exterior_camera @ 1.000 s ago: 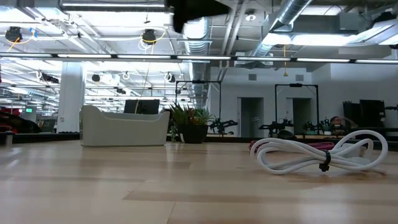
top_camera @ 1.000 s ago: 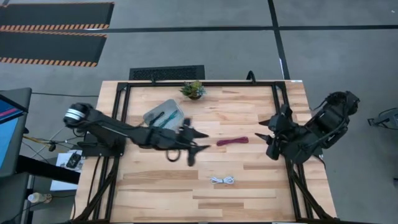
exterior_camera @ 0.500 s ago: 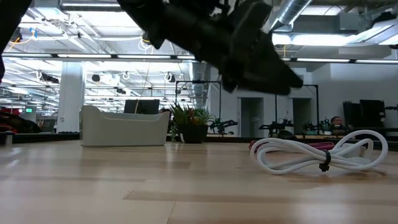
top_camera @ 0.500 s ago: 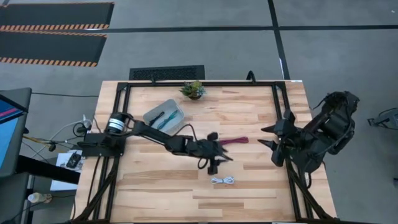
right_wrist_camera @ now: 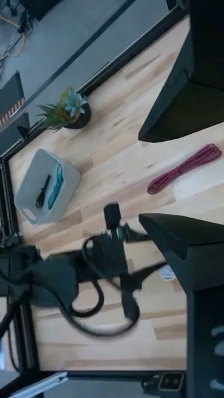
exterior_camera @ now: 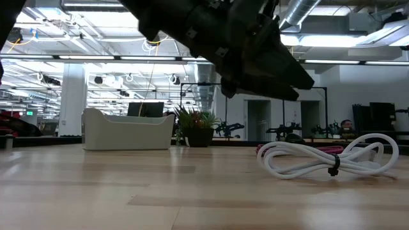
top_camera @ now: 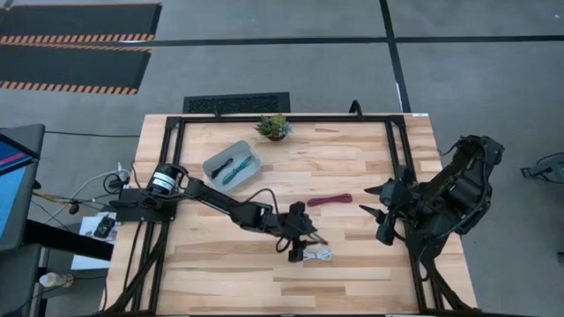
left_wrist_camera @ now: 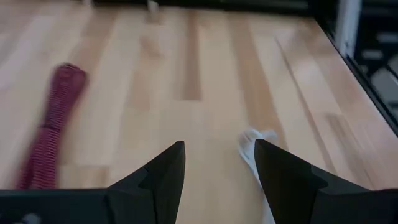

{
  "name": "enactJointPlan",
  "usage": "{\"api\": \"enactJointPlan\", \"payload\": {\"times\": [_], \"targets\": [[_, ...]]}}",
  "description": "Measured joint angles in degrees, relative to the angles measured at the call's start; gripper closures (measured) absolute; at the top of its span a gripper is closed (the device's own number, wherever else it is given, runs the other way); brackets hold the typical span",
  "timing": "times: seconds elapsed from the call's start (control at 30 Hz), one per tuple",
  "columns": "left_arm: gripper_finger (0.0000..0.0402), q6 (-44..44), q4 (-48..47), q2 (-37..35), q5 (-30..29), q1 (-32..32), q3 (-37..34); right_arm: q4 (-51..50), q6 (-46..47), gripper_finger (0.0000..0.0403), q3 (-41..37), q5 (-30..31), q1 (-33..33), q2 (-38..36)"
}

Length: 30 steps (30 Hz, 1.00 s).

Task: Pick and place USB-C Cables
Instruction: Put the white charger cable into the white bin

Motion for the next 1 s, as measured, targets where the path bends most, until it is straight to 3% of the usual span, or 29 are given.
{"api": "enactJointPlan", "payload": {"times": [0.2,0.6,0.87,1.0], "targets": [[0.0220,-0.8,-0.1,-0.5,2.0,0.4,3.6,1.1,1.1,0.0182,0.0,0.0,0.6,0.0],[0.0220,3.7,-5.0,0.8,-4.9,-5.9,5.7,1.6,3.9,0.0182,0.0,0.1,3.5,-0.1],[0.0220,3.3,-1.2,4.2,-6.8,-7.2,5.8,3.8,4.8,0.0182,0.0,1.5,4.6,0.0],[0.0220,2.9,3.2,7.3,-5.0,-7.1,5.9,4.0,4.8,0.0182,0.0,1.7,4.6,0.0]]}}
